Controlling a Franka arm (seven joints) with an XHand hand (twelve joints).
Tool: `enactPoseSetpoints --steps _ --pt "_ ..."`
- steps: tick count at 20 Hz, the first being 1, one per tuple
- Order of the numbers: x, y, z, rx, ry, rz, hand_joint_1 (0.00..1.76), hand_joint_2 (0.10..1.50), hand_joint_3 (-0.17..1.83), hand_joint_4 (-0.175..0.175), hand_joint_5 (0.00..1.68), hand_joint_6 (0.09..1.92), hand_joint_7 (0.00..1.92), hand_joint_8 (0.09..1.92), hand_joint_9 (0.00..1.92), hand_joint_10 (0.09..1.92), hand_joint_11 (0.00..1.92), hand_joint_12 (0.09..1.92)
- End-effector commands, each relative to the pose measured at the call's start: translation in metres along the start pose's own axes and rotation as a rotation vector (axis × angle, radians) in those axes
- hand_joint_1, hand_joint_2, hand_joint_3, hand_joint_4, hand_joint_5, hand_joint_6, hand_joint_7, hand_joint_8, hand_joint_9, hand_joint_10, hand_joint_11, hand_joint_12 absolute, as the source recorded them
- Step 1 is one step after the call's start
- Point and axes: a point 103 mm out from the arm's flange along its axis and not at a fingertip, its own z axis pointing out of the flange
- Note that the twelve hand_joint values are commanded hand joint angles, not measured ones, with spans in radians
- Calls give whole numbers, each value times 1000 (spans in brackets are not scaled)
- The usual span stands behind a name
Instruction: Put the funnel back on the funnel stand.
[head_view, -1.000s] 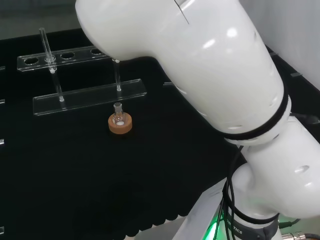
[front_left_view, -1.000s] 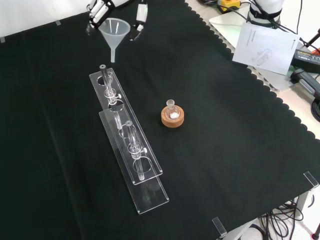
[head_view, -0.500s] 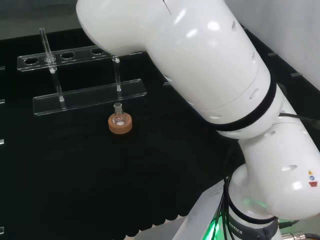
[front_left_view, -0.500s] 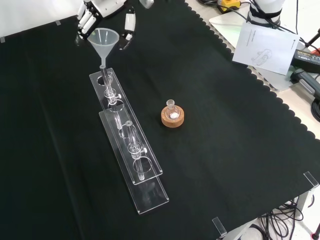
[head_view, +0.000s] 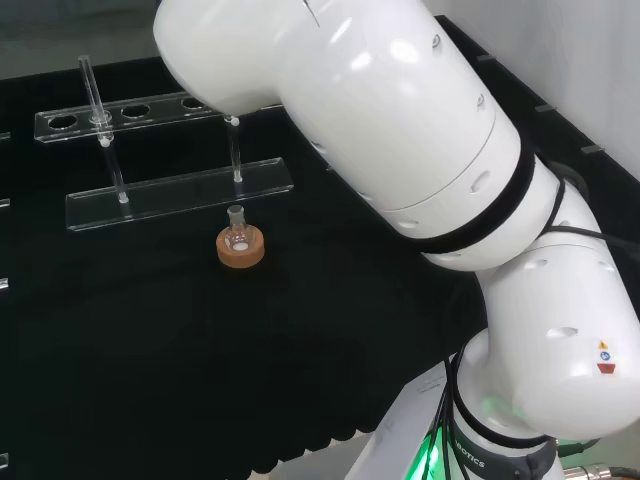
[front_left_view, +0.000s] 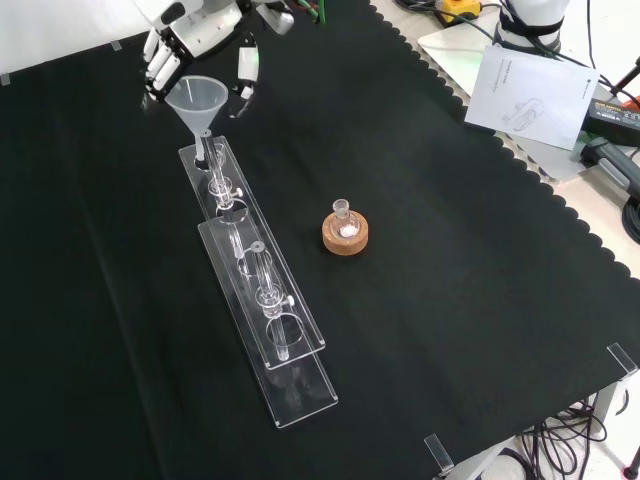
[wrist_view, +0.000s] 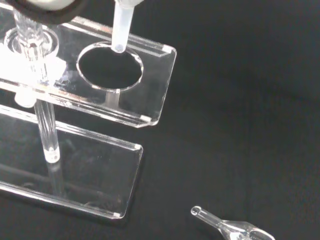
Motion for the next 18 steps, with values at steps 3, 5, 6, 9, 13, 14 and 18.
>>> enactPoseSetpoints --steps 3,5,6,9,13,14,18 --pt "5 3 9 40 -17 5 785 796 512 -40 572 118 612 672 1021 422 668 1217" --pt "6 5 12 56 -19 7 785 796 511 -40 573 119 612 672 1020 422 666 1217" --pt "6 6 14 61 -21 8 784 796 511 -40 573 119 613 672 1020 422 665 1217" --pt "9 9 22 80 -25 5 782 794 511 -39 569 119 611 670 1011 419 660 1219" --pt "12 15 35 105 -24 3 776 789 509 -40 546 111 594 665 987 412 650 1222" --pt "12 16 37 106 -23 2 772 787 508 -41 533 105 586 663 977 411 646 1223" --pt "13 16 42 100 -7 -5 733 761 491 -43 482 87 455 691 841 445 600 1255"
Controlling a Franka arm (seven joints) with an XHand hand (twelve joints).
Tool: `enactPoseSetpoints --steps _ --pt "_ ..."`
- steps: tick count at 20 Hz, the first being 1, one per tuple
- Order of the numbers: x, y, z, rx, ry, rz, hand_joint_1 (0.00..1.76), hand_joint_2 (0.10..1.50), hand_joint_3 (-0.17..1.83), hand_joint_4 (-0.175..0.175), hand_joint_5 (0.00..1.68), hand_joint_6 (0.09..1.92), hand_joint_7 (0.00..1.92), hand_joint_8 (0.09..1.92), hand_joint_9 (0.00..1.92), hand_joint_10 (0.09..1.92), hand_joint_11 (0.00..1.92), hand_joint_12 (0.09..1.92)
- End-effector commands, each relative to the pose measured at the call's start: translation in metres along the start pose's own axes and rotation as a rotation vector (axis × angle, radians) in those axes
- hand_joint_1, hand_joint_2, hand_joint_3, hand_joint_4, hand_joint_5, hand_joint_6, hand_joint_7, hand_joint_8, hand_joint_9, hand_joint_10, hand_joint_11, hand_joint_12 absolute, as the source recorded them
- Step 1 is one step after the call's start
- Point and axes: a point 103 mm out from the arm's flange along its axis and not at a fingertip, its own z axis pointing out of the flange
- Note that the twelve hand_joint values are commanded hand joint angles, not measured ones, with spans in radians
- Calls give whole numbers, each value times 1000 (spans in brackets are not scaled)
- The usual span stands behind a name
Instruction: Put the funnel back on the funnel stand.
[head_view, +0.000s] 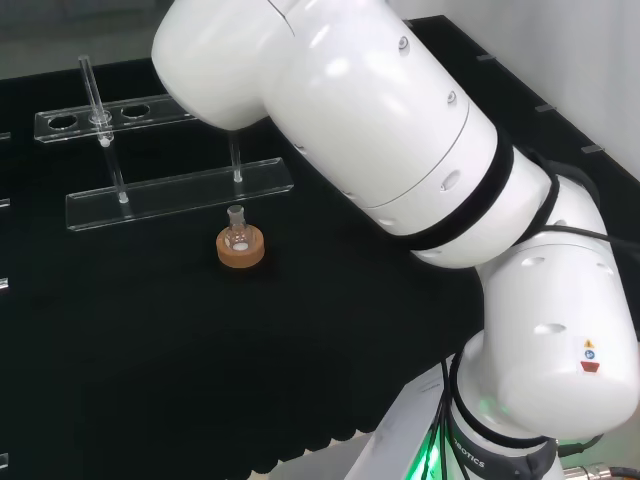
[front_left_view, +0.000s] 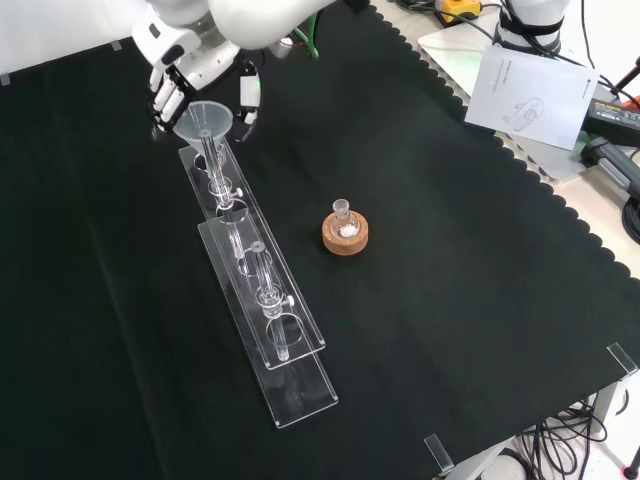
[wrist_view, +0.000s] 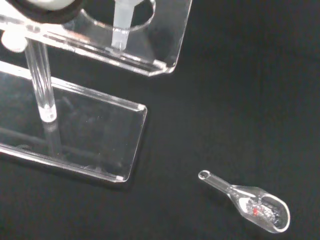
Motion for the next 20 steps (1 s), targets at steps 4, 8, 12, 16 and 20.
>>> enactPoseSetpoints --steps 4,8,12,16,20 --pt "3 -4 7 -20 18 -1 582 660 329 -38 307 87 97 674 435 609 391 1357" --pt "2 -16 3 -44 23 3 480 624 202 -35 235 87 9 651 291 709 323 1396" --pt "-2 -46 -9 -102 42 21 465 618 175 -36 220 87 4 643 268 725 308 1402" --pt "-9 -82 -20 -164 71 37 482 654 171 -41 270 87 83 670 333 730 323 1402" --pt "-17 -121 -26 -196 98 55 517 703 171 -42 319 87 156 681 401 702 340 1391"
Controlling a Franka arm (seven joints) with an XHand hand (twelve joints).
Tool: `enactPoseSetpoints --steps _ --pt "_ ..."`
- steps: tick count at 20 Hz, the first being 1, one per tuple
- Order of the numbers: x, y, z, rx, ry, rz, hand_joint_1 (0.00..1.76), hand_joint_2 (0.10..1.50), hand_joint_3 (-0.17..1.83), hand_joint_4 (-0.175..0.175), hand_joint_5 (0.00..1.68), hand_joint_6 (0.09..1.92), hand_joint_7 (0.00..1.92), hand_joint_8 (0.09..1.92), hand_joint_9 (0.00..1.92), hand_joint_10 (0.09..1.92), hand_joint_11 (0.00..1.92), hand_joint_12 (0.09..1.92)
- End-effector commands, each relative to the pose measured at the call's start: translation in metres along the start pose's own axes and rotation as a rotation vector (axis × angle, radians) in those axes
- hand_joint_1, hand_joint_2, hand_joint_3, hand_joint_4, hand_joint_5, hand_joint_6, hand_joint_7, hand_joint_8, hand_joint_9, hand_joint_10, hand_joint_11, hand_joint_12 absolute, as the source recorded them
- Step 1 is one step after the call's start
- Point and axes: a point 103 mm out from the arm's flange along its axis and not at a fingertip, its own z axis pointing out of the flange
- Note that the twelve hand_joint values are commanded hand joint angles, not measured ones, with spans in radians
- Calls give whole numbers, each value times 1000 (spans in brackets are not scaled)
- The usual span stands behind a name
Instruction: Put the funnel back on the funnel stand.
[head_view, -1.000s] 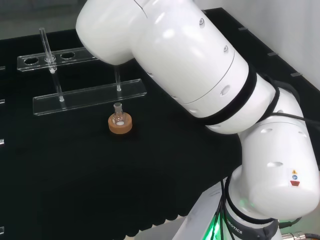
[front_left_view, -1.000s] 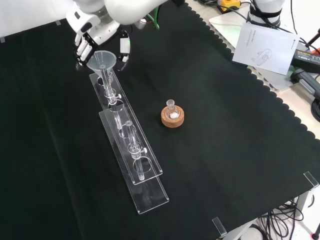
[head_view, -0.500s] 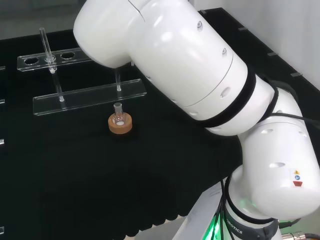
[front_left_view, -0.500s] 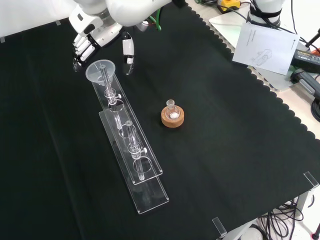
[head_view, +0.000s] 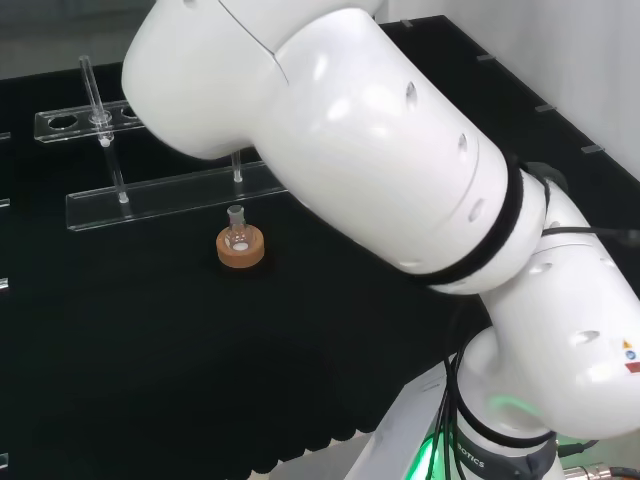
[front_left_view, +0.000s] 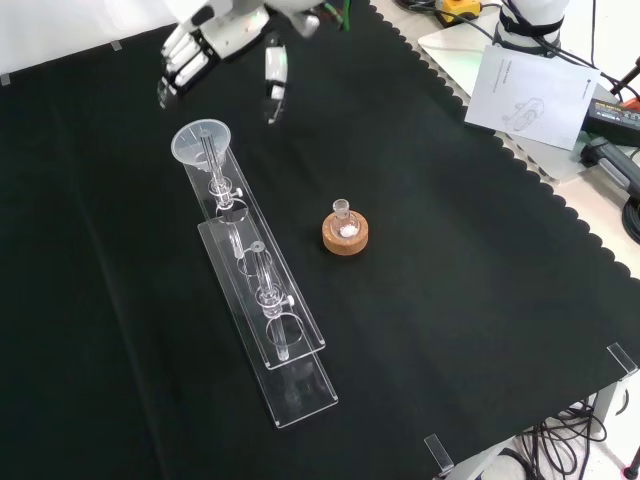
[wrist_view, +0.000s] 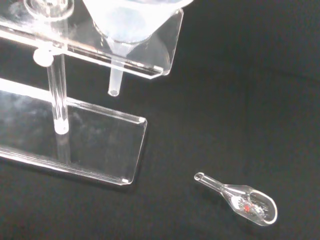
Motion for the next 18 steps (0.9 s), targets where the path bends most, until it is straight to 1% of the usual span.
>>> enactPoseSetpoints --steps 1,5,9,10,15,18 --pt "-16 -65 -17 -92 68 25 522 710 173 -42 325 87 164 682 408 699 342 1391" --pt "-22 -98 -20 -99 75 50 544 730 175 -44 354 87 198 682 452 674 364 1379" --pt "-28 -116 -18 -101 78 70 552 737 177 -45 363 87 209 683 465 668 370 1377" --pt "-32 -126 -16 -97 84 82 553 739 178 -45 366 87 211 683 468 667 371 1377" --pt "-41 -147 -7 -90 97 111 555 745 180 -46 373 87 224 685 483 660 375 1374" --pt "-41 -155 0 -85 102 119 556 748 182 -46 376 87 234 688 491 658 377 1374"
